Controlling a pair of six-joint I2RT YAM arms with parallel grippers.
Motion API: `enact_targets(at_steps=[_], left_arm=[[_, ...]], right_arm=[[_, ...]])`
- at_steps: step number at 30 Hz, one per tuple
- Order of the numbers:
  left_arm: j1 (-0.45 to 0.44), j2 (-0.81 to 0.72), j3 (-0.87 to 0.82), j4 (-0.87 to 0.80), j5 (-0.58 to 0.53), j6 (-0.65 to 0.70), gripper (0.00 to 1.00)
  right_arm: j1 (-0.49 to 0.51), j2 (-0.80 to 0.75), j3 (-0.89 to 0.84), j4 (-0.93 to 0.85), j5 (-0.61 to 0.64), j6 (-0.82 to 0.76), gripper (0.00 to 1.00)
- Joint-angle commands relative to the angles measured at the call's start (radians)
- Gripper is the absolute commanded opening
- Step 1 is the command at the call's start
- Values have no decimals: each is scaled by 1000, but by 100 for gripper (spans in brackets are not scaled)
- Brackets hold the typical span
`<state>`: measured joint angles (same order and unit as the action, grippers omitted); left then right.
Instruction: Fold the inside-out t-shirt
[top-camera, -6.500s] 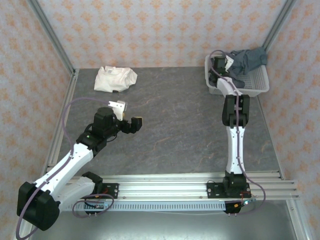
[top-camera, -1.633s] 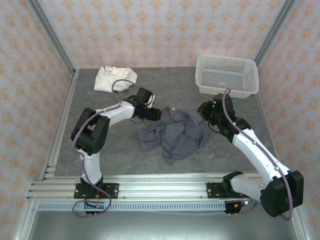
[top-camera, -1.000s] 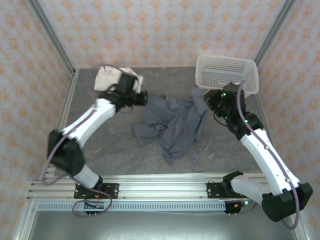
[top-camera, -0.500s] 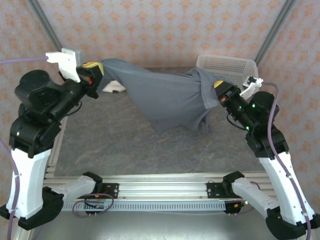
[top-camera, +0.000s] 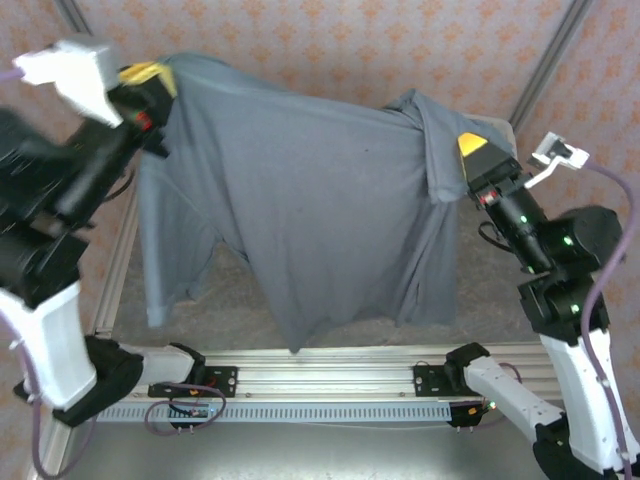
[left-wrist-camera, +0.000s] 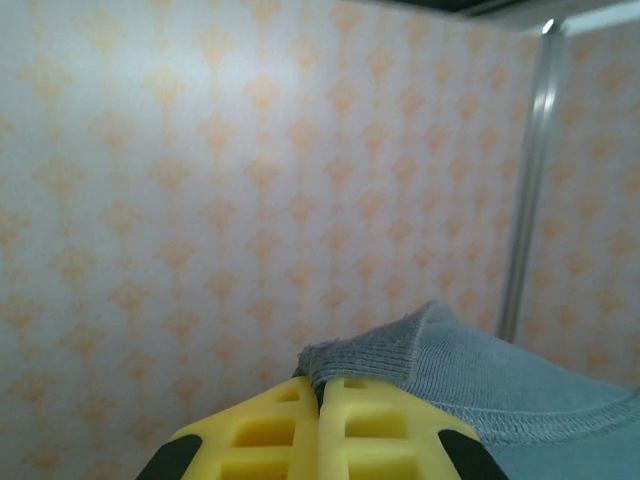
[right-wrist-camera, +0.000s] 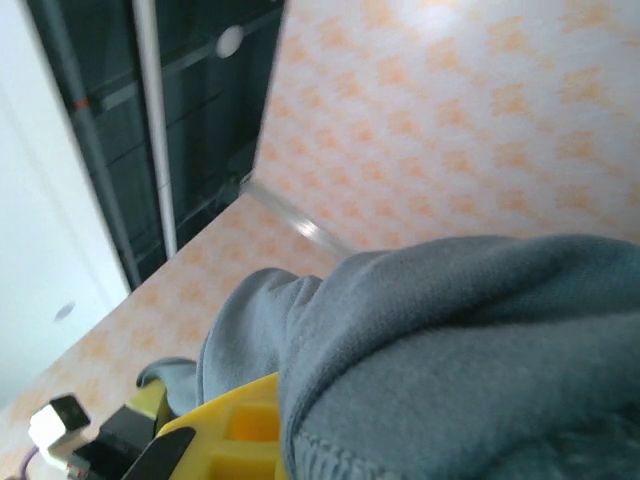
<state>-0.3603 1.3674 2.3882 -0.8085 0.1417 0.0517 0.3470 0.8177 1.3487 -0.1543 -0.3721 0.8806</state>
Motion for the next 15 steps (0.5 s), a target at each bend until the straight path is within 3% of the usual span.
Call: enact_targets(at_steps=[1,6,7,8,9,10,12,15], left_arm=[[16,185,-49,-25,-121,81,0],[111,408,-170,88,-66,33,0],[117,447,-193,134,-72,26,0],[125,495,-212,186,-84,10,8],[136,534,-218,236,-86,-11,27],[147,586,-213,272,-71,-25,39],[165,654,-155,290,-53,-58,50],[173,655,-88,241,18,-76,69]], right_arm=[[1,108,-102,-15,189,110,0],[-11,294,-277,161,297,114,0],[-15,341,-287,176,318,116,6],[-23,408,-292,210,318,102,20],[-36,486,-281,240,292,78,37],[-44,530,-261,227,282,78,44],[-67,615,-197,151,256,63,51],[-79,606,-183,69,273,-2,64]])
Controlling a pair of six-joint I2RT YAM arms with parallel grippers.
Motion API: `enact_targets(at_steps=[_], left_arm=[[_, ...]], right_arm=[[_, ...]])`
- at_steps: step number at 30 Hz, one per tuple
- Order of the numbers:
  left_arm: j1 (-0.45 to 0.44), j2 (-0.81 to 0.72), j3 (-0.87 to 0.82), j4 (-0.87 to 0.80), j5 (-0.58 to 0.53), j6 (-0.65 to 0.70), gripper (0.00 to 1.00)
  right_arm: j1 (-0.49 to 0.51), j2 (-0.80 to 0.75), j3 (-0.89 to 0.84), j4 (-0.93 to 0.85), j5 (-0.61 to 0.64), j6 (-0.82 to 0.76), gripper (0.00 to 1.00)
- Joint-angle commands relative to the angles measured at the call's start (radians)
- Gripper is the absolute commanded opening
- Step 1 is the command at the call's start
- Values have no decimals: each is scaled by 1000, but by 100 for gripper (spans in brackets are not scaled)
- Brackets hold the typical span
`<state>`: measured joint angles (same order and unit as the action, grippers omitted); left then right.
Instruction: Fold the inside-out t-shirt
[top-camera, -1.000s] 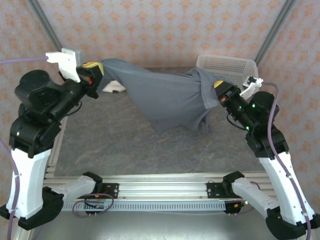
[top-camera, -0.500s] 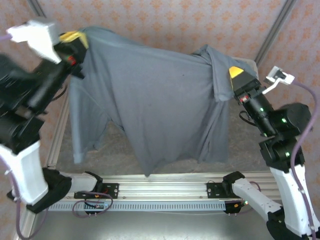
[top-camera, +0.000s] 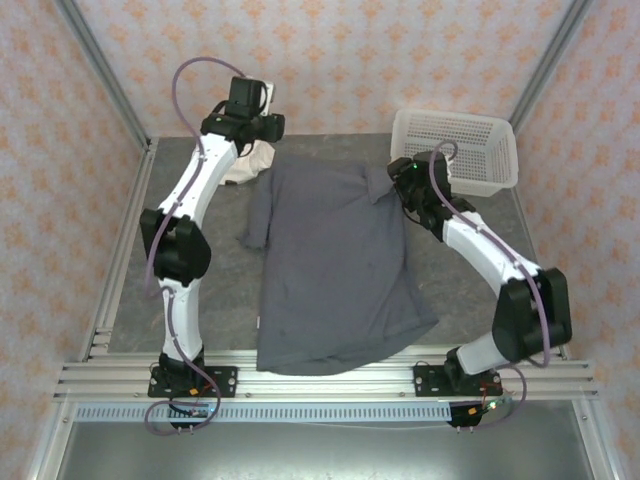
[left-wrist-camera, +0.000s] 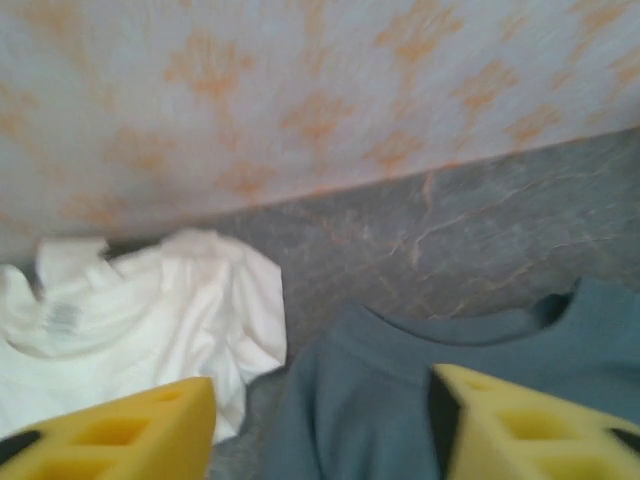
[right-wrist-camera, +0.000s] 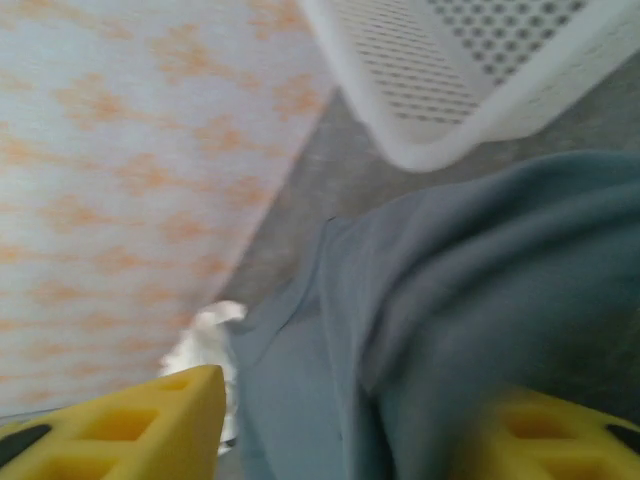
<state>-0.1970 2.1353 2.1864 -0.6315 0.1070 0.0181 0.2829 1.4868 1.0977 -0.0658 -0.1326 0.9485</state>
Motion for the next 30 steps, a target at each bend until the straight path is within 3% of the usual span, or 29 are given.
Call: enact_targets(at_steps=[1,3,8,10,13,16,17,18,19,24,30], left_arm=[[9,-135,104,54,85,-47,73],[8,-210,54,13,165,-86,74],[-31,-474,-290,-86,234,-278,72],[-60,-580,-488,-83,209,-353,58],[-96,-668,-756,-61,192,-444,0],[-130,-627,-897,-26,188,-452,0],[-136,-592,-926,7,195,-459,0],[-140,-552,-942,44,197,-462,0],[-140,-518,-946,82,197,-464,0],[-142,-278,-795,174,110,-432,0],[-134,31,-536,84,35,-409,0]], right_arm=[[-15,-88,58,-46,48,-97,75],[-16,-155,26,-115,71,-165,98],[-16,-334,-76,-348,26,-316,99],[-15,-387,-143,-365,-88,-346,98],[11,-395,-223,-361,-249,-324,81],[61,-334,-254,-354,-241,-305,42],[69,-309,-267,-334,-226,-273,20],[70,-260,-283,-304,-223,-233,5],[71,-233,-296,-266,-232,-209,0],[96,-61,-358,-81,-239,-116,0],[115,72,-355,-47,-224,-62,0]])
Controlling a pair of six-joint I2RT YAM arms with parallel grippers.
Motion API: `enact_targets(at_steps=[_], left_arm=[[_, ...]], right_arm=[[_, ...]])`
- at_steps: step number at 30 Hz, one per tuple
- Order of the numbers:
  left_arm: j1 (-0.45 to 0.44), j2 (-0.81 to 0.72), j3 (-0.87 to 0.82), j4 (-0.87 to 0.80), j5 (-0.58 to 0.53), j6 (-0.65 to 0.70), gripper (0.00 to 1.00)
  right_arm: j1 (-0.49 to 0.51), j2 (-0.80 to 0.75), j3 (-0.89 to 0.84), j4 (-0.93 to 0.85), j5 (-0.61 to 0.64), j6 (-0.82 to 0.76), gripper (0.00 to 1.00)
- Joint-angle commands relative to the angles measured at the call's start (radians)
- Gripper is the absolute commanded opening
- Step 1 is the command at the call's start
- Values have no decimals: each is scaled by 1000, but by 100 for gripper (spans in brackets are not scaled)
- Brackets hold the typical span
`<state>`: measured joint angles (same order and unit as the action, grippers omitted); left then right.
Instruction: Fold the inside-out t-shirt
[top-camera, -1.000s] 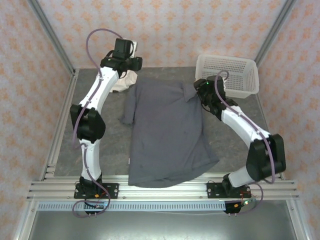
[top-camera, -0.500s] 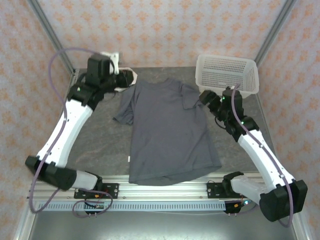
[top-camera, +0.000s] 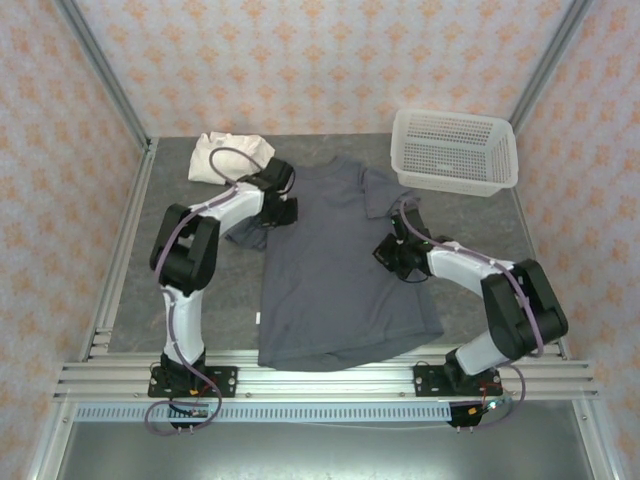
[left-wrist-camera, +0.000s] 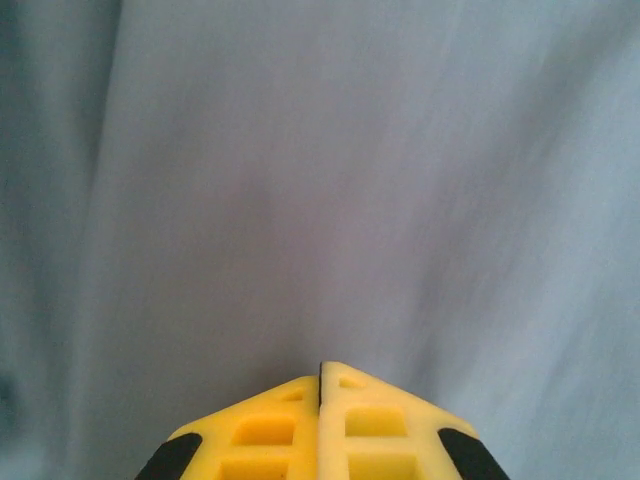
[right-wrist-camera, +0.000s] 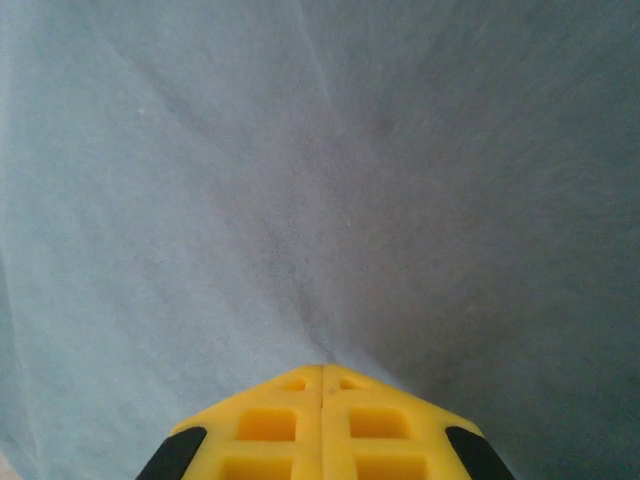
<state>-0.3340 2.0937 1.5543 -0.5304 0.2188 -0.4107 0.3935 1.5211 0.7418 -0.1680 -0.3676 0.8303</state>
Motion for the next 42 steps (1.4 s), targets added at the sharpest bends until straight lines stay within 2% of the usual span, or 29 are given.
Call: enact_targets(at_steps=[1,9,16,18,20,22,25,28,30,33,36,40,42], left_arm=[[5,115,129,-34,-92,19,0],[46,327,340,-59,-119,-7,0],[78,512,701,-140,-85,32,0],[87,549,806,-184,-76,32,0],[93,527,839,-194,-58,30,0],[98,428,768,-149,-34,27,0],[98,149,517,11,30,5,0],[87,-150,296,70,106,-1,35],[46,-351,163,53,119,44,49],[-86,-588,12,-84,53,202,53],[-168,-800,-162,-149,51,295,60],[-205,-1055,-362,-157,184,444,87],[-225,-1136,-405,-213,227,562,96]], right_arm=[[4,58,11,41,19,73,0],[12,187,118,31,57,155,0],[21,348,222,169,37,239,0],[21,374,263,165,38,241,0],[19,362,297,131,46,233,0],[19,295,303,100,73,205,0],[19,113,301,-39,159,130,2],[27,-97,249,-217,243,74,17],[28,-231,180,-310,225,73,26],[44,-376,101,-428,137,110,35],[119,-486,35,-468,63,192,41],[239,-535,-56,-386,4,370,47],[278,-527,-116,-277,-12,458,48]])
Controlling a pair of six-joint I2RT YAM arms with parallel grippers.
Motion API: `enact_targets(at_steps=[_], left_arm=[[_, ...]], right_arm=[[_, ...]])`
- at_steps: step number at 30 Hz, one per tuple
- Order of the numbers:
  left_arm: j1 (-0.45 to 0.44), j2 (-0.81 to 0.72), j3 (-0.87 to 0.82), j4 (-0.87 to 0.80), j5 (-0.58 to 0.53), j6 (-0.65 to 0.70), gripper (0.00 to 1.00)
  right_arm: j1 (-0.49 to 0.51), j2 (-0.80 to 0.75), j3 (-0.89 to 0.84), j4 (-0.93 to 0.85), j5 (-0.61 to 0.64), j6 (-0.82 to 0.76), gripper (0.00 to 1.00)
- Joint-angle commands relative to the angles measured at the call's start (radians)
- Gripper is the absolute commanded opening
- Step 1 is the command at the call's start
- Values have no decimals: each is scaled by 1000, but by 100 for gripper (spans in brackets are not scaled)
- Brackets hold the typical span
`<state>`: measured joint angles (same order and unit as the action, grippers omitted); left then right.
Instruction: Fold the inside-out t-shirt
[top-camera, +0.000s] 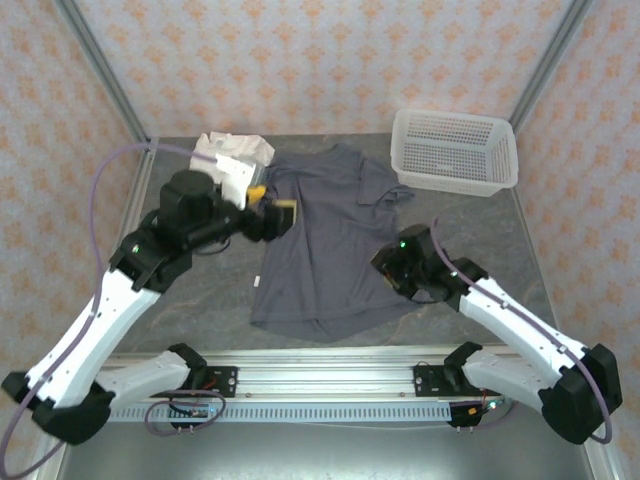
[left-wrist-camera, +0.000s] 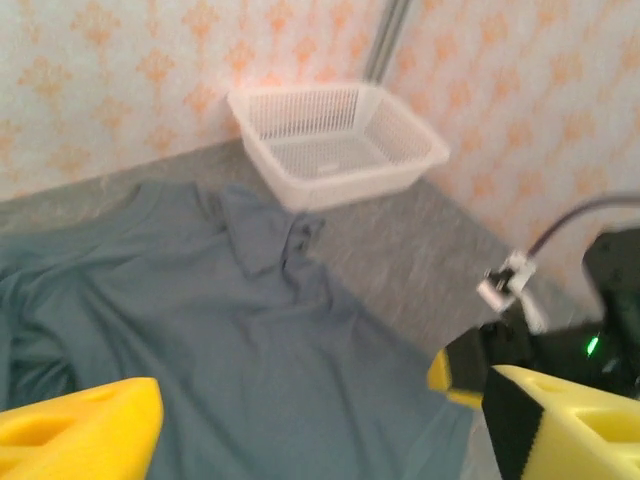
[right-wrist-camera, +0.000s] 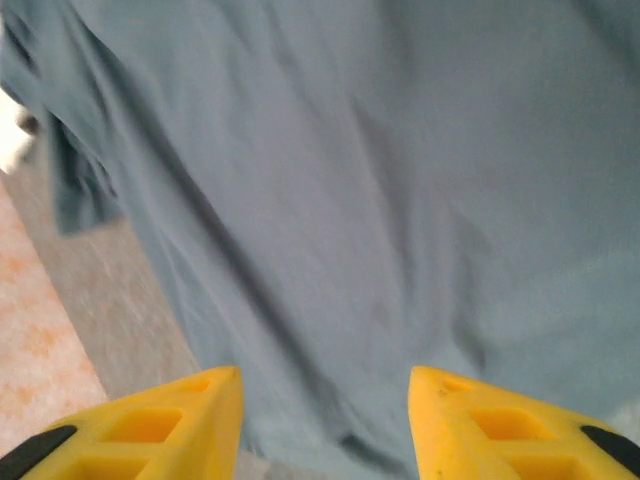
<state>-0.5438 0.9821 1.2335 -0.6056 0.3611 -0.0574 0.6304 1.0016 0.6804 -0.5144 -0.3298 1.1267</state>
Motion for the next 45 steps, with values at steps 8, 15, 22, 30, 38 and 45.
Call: enact_targets(at_steps=[8,15,22,30,38,45], left_arm=[[-58,-97,-128,-415,64,546,100],[-83,-83,-159,-425,0,587,100],[-87,-81,-184,-410,-37,592,100],[-87,-75,-226,-360,-33,572,100],[-87,-104,-249,-344,6,569,100],[-117,-104,-323,-90,159,292,100]], right_arm=[[103,139,-151,269,-11,270,50],[124,271,-128,315,-24,271,50],[138,253,-146,240,-24,297,62],[137,298,-125,327,-3,292,27],[138,339,-110,349,35,274,19],[137,223,20,264,85,236,0]])
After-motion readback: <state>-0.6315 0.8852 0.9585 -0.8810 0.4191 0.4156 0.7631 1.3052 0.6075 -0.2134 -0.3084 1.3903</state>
